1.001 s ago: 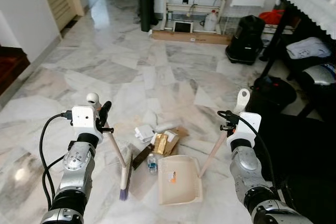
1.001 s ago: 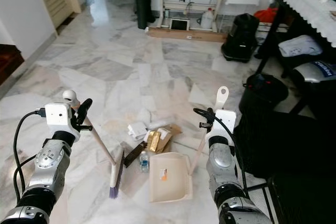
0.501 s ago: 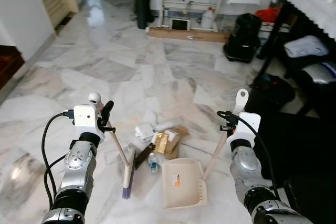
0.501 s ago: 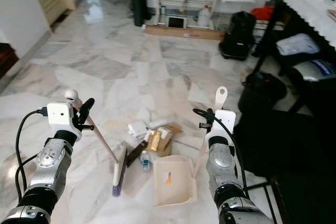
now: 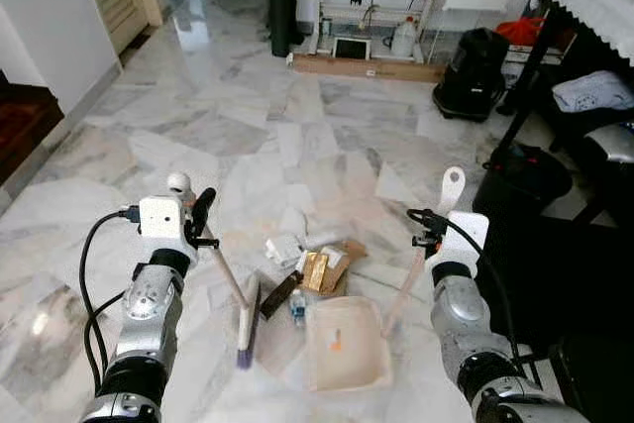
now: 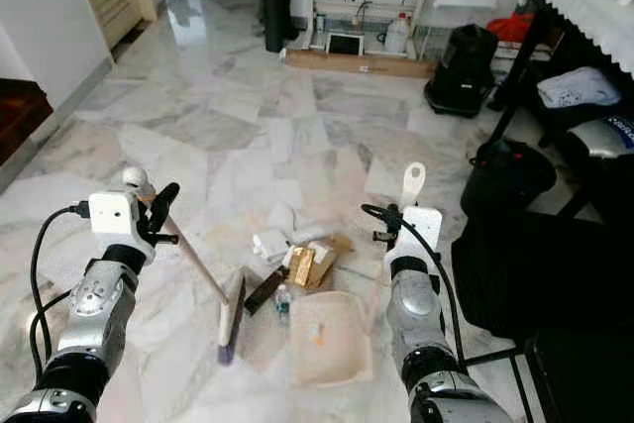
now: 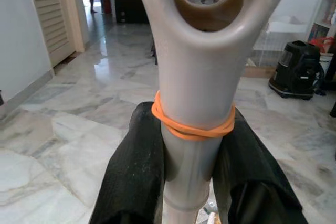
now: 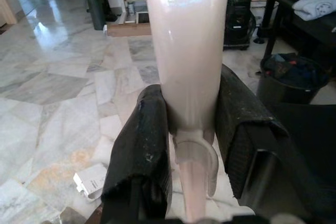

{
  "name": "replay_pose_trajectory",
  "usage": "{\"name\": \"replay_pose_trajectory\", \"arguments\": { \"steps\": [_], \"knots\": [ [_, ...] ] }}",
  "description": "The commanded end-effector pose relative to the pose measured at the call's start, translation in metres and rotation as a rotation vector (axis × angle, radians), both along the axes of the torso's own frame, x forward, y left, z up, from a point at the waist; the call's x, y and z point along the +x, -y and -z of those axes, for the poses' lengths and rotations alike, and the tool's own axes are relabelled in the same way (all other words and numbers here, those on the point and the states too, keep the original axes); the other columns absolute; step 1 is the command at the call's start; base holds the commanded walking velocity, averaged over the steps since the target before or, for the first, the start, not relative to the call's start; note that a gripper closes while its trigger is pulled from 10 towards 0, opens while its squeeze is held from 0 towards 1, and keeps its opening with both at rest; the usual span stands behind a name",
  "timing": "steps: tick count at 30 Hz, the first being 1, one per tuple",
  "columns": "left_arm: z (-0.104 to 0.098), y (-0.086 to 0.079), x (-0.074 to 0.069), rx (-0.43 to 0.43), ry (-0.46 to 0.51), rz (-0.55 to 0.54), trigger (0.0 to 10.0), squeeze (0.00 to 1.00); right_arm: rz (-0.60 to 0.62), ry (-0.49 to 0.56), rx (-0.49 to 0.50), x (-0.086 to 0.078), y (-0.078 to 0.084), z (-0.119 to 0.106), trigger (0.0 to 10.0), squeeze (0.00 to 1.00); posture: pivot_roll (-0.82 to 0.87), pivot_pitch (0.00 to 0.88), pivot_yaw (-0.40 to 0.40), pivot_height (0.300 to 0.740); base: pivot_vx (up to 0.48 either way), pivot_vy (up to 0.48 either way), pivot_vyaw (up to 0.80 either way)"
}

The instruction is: Sweep floor

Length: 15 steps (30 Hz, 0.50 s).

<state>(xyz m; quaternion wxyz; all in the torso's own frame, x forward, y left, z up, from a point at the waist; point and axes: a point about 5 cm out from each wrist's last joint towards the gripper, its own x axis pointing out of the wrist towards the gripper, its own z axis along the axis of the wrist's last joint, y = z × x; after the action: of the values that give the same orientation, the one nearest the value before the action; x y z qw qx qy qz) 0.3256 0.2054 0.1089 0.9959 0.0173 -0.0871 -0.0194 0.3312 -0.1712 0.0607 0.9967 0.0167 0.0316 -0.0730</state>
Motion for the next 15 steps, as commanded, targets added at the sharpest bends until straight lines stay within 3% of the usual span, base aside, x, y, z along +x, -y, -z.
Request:
{"name": "replay_pose_trajectory", "arguments": {
  "steps": [1, 4, 11, 15],
  "knots": [
    [-0.0128, -0.0013, 0.0033, 0.001, 0.046, 0.001, 10.0, 0.0, 0.003, 0.026, 0.012, 0.0038, 0.0002, -0.0062, 10.0, 0.0, 0.03, 0.011, -0.046, 0.74, 0.0, 0.0, -0.77],
    [-0.0137, -0.0012, 0.0038, 0.0, 0.049, 0.003, 10.0, 0.0, 0.002, 0.033, 0.003, 0.004, 0.0001, -0.0071, 10.0, 0.0, 0.03, 0.009, -0.046, 0.74, 0.0, 0.0, -0.66],
    [-0.0139, -0.0008, 0.0038, -0.001, 0.051, 0.004, 10.0, 0.0, 0.003, 0.027, 0.007, 0.0043, -0.0003, -0.0068, 10.0, 0.0, 0.04, 0.004, -0.046, 0.74, 0.035, 0.0, 0.0],
    [-0.0141, -0.0008, 0.004, -0.001, 0.052, 0.004, 10.0, 0.0, 0.002, 0.026, 0.019, 0.0047, -0.0011, -0.0068, 10.0, 0.0, 0.04, 0.003, -0.045, 0.74, 0.272, 0.0, -0.77]
  ]
}}
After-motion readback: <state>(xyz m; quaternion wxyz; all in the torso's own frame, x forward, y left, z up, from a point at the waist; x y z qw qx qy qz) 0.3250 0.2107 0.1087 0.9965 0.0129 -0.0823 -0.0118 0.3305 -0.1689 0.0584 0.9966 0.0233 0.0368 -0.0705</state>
